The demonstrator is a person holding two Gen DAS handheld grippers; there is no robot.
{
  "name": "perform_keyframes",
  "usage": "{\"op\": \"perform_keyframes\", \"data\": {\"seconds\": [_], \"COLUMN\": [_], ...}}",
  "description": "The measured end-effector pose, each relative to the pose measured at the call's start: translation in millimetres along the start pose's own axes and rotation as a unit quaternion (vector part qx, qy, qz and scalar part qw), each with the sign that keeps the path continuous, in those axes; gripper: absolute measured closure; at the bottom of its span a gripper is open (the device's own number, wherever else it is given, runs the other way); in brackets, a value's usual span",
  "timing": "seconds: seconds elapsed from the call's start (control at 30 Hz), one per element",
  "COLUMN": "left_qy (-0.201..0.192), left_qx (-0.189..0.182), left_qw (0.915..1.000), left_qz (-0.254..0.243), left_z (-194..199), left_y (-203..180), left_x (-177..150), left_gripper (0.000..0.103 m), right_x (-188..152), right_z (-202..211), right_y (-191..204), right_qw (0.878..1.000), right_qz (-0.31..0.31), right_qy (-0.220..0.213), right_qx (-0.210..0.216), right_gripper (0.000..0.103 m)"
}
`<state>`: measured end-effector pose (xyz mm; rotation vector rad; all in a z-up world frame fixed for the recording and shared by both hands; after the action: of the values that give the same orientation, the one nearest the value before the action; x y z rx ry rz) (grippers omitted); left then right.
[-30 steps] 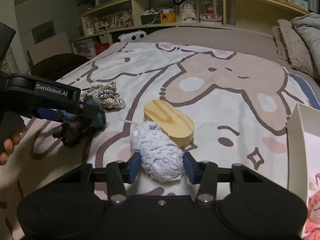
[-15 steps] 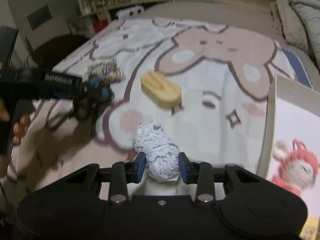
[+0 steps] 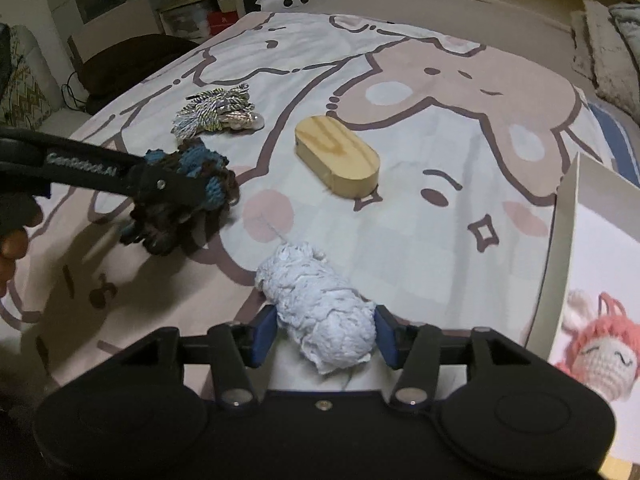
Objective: Organize objects
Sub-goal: 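Lift the crochet piece with the left gripper while the right gripper carries the white ball toward the box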
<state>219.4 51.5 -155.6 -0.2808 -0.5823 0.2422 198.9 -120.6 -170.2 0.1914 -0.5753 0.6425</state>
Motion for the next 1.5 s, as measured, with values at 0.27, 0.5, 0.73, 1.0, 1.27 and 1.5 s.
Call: {"op": "perform_keyframes", "data": {"seconds": [0.27, 0.5, 0.73, 1.0, 1.27, 1.5], "left_qy": [-0.003, -0.021, -0.053, -0.098, -0.118, -0.132], "left_qx": [0.004, -0.011, -0.021, -0.035, -0.04, -0.055], "left_qw": [1.0, 0.9997, 0.9983, 0.9939, 0.9914, 0.9886], "left_qz": [-0.003, -0.003, -0.011, -0.035, -0.04, -0.047], "left_z": [-1.0, 8.8, 27.7, 58.0, 70.2, 79.3], "left_y": [-2.3, -9.9, -20.5, -38.8, -46.5, -65.6], "left_x": [0.2, 6.5, 15.8, 25.0, 32.0, 39.5], "left_gripper": [0.048, 0.048, 0.048, 0.048, 0.048, 0.048], "right_x": [2.3, 15.3, 28.8, 35.3, 39.3, 36.1], "right_z": [1.5, 20.0, 46.8, 75.7, 107.9, 129.9], "right_y": [-0.8, -10.7, -24.7, -41.8, -55.6, -77.4], "right_qw": [1.0, 0.998, 0.992, 0.983, 0.975, 0.968], "right_qz": [-0.008, -0.041, -0.089, -0.134, -0.151, -0.165], "right_qy": [0.002, -0.034, -0.069, -0.101, -0.133, -0.152], "right_qx": [-0.002, -0.022, -0.052, -0.075, -0.096, -0.117], "right_gripper": [0.058, 0.06, 0.06, 0.06, 0.06, 0.06]}}
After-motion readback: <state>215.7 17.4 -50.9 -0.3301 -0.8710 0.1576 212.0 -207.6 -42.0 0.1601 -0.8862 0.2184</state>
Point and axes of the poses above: each gripper's, at about its wrist camera, not at the fingertips, and z roughly against the way its jaws point, y to its left, x to its top, the point moved 8 cm from there along -z, roughly the way its jaws point, and after that the axes turned 9 degrees about z, right-handed, at the moved point
